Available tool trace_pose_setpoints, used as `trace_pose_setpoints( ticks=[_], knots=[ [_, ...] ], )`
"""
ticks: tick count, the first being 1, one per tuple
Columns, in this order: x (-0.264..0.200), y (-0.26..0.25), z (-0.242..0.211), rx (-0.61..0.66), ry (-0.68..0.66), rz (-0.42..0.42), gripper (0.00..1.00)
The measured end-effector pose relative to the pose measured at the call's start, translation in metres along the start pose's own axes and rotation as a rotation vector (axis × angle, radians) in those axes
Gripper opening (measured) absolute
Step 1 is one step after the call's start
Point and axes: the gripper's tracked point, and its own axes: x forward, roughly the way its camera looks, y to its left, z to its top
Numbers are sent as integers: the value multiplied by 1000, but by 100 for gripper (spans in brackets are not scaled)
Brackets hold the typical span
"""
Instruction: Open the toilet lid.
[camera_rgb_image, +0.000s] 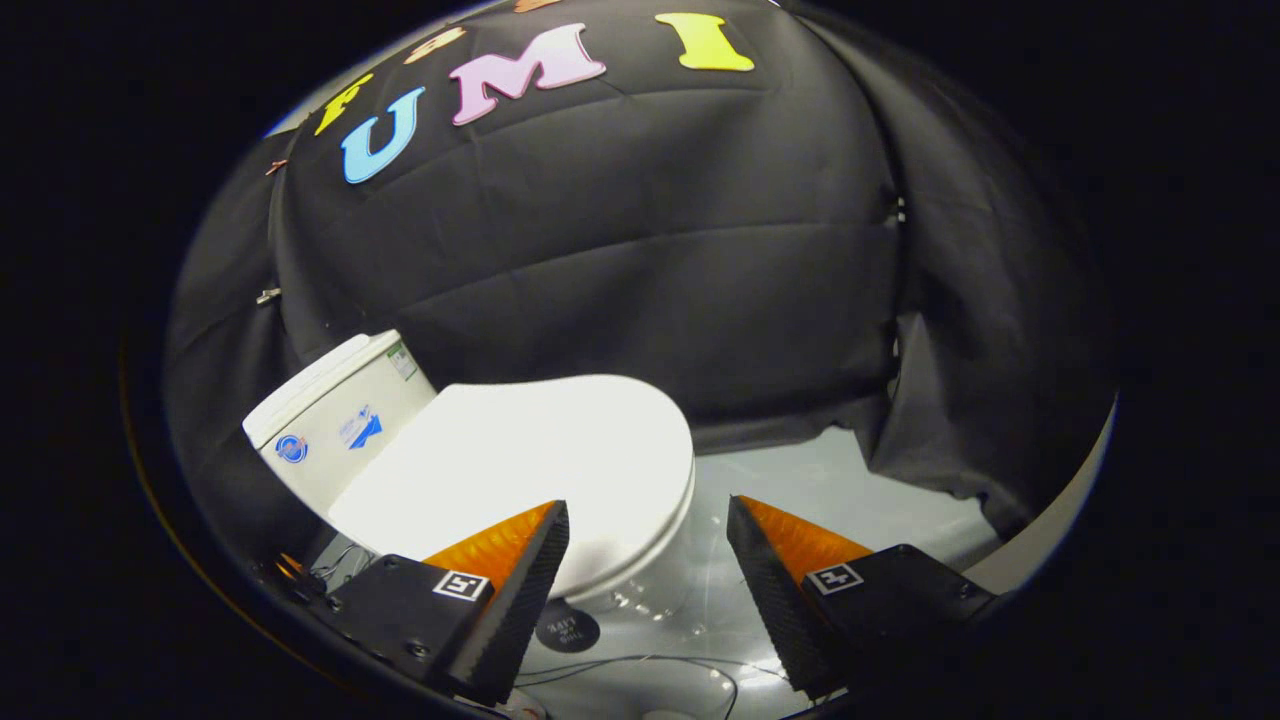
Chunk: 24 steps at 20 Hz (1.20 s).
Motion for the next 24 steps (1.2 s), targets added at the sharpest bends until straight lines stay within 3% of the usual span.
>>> trace_pose_setpoints(
  ticks=[5, 10, 11, 12, 18, 21, 23, 24],
  knots=[
    [5, 0, -52, 177, 161, 48, 97],
    [7, 12, -86, 451, 301, 109, 97],
    [9, 14, -91, 499, 318, 117, 83],
    [9, 16, -93, 538, 333, 128, 80],
    [7, 21, -102, 696, 373, 190, 79],
    [8, 31, -109, 749, 405, 218, 58],
    [8, 35, -108, 779, 413, 241, 58],
    [10, 32, -107, 786, 399, 234, 48]
  ],
)
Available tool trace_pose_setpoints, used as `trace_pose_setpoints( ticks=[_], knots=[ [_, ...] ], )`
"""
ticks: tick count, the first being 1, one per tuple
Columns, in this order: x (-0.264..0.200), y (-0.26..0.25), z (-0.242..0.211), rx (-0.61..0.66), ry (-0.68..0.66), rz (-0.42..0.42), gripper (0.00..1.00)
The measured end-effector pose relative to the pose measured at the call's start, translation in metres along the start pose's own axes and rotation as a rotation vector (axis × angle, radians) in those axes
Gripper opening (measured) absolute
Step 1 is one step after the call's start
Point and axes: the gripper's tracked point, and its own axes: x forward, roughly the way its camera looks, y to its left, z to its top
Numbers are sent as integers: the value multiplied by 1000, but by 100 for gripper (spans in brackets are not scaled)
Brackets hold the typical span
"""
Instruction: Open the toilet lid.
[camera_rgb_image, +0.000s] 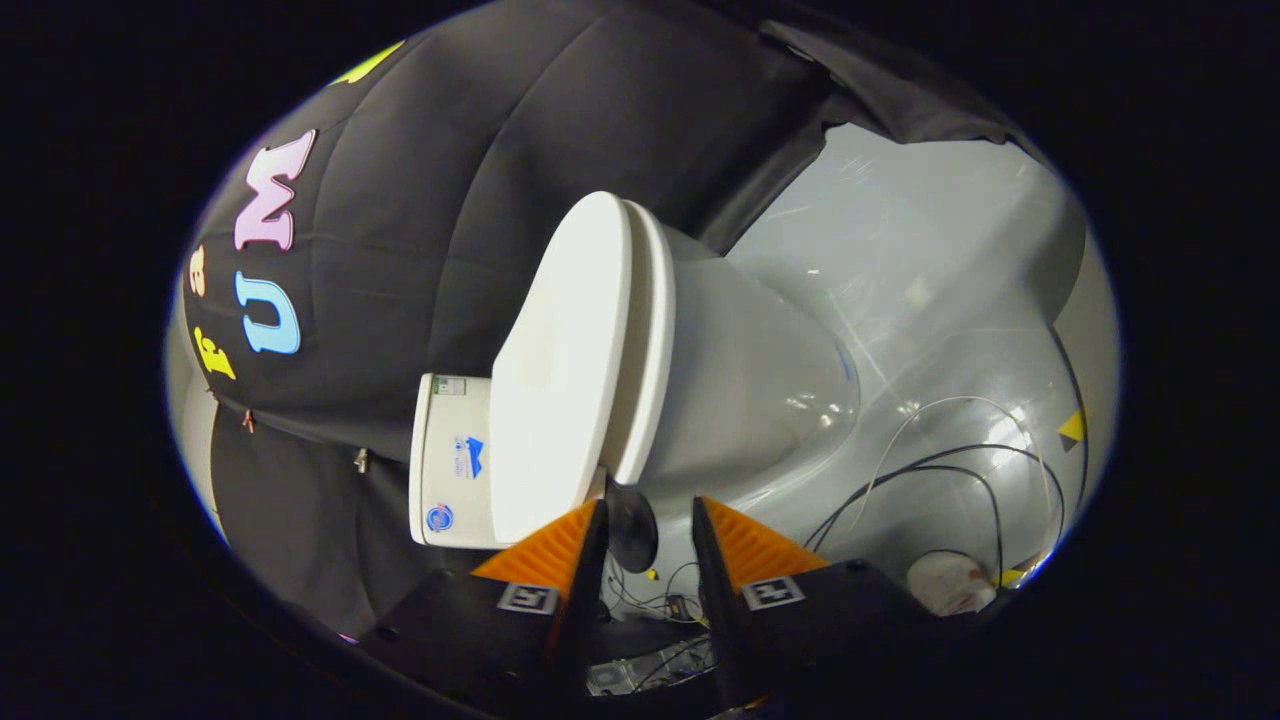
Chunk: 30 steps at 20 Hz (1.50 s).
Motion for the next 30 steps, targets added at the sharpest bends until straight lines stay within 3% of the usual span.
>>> trace_pose_setpoints(
  ticks=[1, 6, 9, 18, 19, 30],
  knots=[
    [1, 2, 0, 8, 9, 13, 38],
    [-1, 10, -9, 27, 50, 53, 38],
    [2, 6, -9, 44, 39, 38, 13],
    [0, 9, -3, 72, 10, 54, 13],
    [2, 8, -8, 64, 25, 50, 5],
    [-15, 32, -3, -5, -4, 10, 5]
  ],
)
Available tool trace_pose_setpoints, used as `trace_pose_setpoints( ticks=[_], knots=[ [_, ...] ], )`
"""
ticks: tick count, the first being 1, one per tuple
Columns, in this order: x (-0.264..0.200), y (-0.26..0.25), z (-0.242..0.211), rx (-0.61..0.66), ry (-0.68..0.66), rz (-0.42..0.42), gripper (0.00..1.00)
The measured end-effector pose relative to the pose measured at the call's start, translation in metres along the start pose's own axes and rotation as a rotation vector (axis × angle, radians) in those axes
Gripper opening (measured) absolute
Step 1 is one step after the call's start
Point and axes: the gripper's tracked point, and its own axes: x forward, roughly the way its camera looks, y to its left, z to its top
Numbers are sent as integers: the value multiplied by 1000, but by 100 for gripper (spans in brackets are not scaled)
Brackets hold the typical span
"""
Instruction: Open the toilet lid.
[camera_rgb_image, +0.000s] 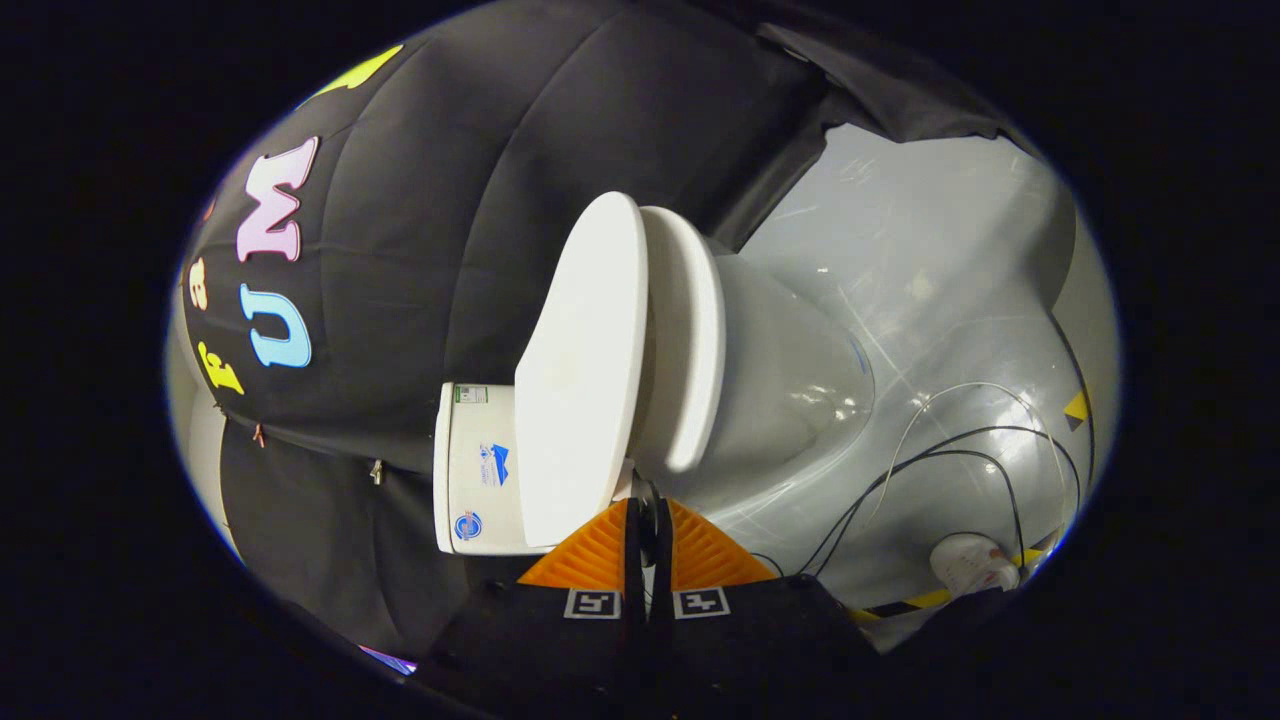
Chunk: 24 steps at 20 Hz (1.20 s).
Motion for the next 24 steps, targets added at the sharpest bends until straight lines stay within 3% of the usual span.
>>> trace_pose_setpoints(
  ticks=[15, 20, 24],
  knots=[
    [-31, 85, -1, -198, -29, -144, 5],
    [-41, 146, -8, -248, -12, -120, 5],
    [-41, 180, -16, -338, -12, -173, 5]
  ],
)
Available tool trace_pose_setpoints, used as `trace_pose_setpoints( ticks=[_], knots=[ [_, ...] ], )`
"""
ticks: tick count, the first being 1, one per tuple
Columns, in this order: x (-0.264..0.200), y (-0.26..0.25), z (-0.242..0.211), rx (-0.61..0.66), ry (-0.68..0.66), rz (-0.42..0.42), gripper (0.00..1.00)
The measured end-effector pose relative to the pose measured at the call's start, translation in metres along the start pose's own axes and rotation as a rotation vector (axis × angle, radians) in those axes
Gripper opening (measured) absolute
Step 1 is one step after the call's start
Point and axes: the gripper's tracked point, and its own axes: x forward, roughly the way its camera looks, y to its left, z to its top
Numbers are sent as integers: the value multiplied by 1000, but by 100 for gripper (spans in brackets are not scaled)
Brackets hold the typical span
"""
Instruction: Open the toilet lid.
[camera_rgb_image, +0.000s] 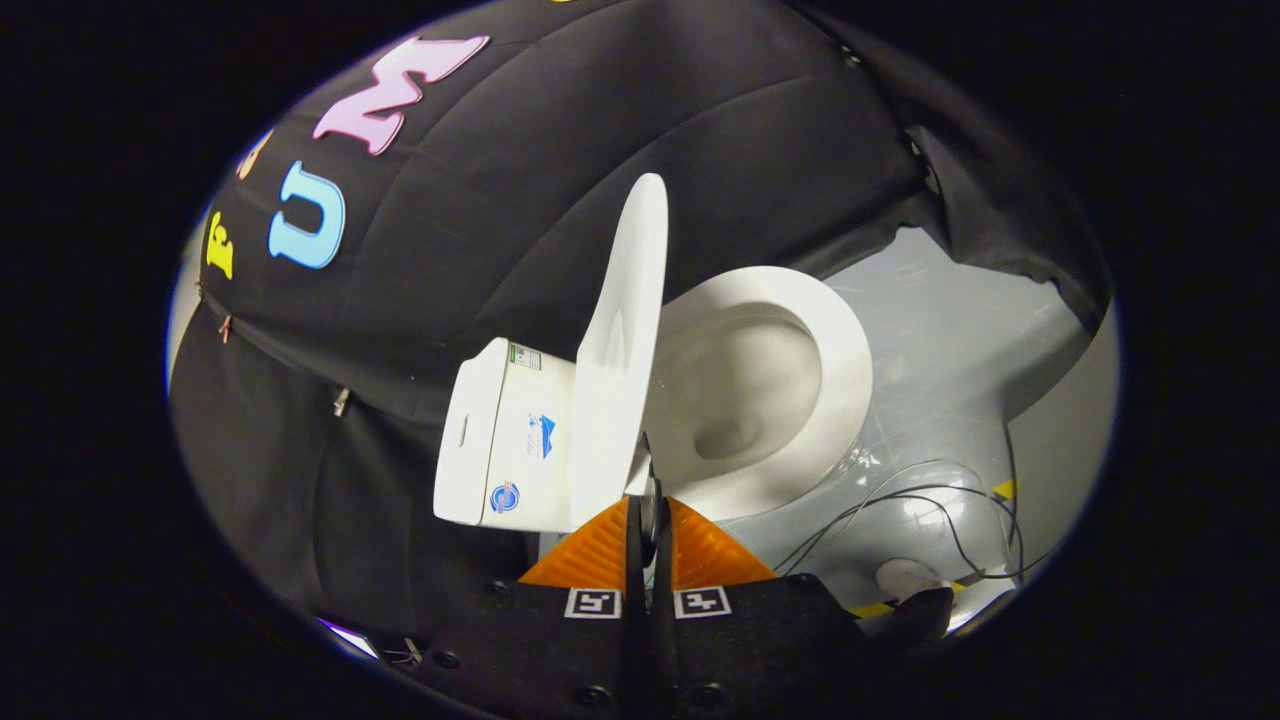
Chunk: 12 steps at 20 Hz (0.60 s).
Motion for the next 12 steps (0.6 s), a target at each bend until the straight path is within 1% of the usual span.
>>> trace_pose_setpoints(
  ticks=[2, 6, 9, 12],
  knots=[
    [-5, 13, 0, -56, 6, -20, 5],
    [-3, 26, 4, -82, 6, -55, 5],
    [-5, 37, 3, -86, 9, -54, 5],
    [-5, 45, 1, -112, 5, -80, 5]
  ],
)
